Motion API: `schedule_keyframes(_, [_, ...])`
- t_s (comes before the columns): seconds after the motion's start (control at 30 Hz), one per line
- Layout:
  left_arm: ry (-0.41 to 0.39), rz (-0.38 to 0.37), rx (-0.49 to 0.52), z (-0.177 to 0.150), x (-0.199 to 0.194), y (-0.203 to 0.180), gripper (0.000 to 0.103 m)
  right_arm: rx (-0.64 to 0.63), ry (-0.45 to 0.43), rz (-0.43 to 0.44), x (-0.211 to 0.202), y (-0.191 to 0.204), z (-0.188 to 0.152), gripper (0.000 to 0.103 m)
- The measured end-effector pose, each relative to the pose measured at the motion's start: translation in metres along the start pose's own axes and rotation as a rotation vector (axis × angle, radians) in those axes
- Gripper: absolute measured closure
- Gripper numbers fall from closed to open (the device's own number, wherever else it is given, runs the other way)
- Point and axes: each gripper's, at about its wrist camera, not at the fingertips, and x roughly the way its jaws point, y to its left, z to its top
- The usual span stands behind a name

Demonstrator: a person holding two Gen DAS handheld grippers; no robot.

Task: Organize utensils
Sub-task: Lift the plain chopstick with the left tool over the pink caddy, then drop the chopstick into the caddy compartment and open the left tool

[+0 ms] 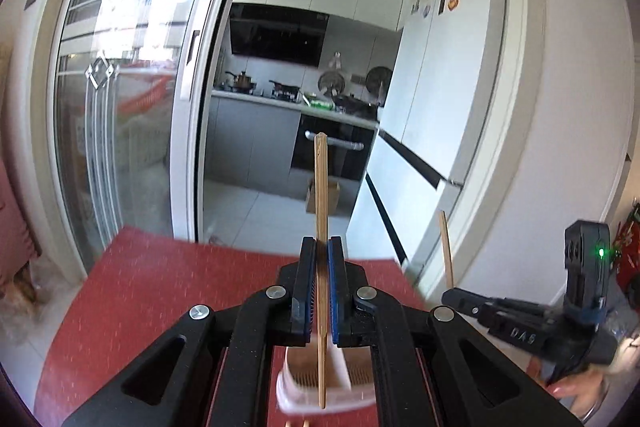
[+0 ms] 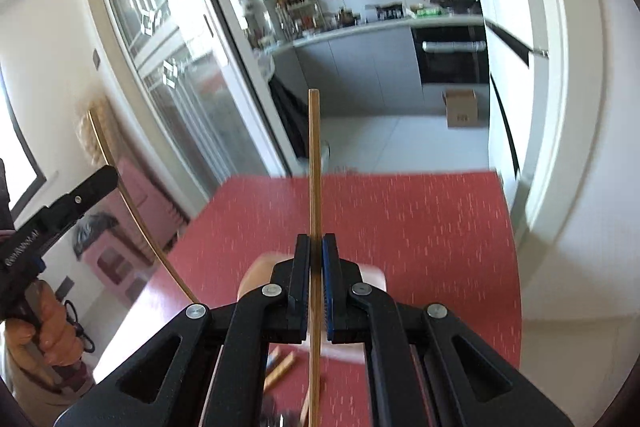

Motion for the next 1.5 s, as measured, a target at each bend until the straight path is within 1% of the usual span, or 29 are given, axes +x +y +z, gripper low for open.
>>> schedule_keyframes(0.1, [-0.013,0.013,0.002,0.007,0.018,0.000,0.068,0.000,-0.068,0.000,0.012,0.001,0.013,0.097])
schedule_keyframes(0.23, [-0.016,0.024,-0.004,0.000,0.047,0.000,0.068,-0.040,-0.146,-0.009,0.030,0.007,0.016,0.097])
schedule_keyframes(0.37, [-0.005,0.039,0.001,-0.019,0.071,0.002,0.068,-0.097,-0.217,-0.029,0.052,0.015,0.011,0.097])
schedule_keyframes(0.47, [0.016,0.046,0.007,-0.034,0.085,0.003,0.068,-0.135,-0.238,-0.046,0.068,0.020,0.001,0.097])
schedule_keyframes(0.67, [0.073,0.063,0.004,-0.063,0.104,0.007,0.068,-0.173,-0.227,-0.094,0.090,0.016,-0.030,0.097])
schedule_keyframes(0.87, [0.113,0.079,0.015,-0.079,0.110,0.007,0.068,-0.224,-0.217,-0.114,0.098,0.013,-0.054,0.097])
schedule_keyframes(1.2, [0.096,0.155,0.120,-0.094,0.103,-0.004,0.067,-0.216,-0.142,-0.112,0.108,0.009,-0.062,0.097])
schedule_keyframes(1.3, [0.090,0.169,0.129,-0.096,0.100,-0.002,0.067,-0.200,-0.115,-0.105,0.109,0.008,-0.062,0.096])
schedule_keyframes(1.37, [0.097,0.169,0.116,-0.094,0.099,0.001,0.067,-0.186,-0.097,-0.099,0.109,0.005,-0.062,0.095])
schedule_keyframes(1.4, [0.104,0.168,0.109,-0.093,0.099,0.003,0.067,-0.181,-0.092,-0.098,0.109,0.005,-0.061,0.092])
schedule_keyframes(1.47, [0.108,0.174,0.109,-0.092,0.098,0.004,0.067,-0.170,-0.087,-0.099,0.106,0.003,-0.060,0.083])
schedule_keyframes(1.5, [0.108,0.175,0.111,-0.092,0.098,0.004,0.067,-0.163,-0.087,-0.097,0.104,0.003,-0.061,0.074])
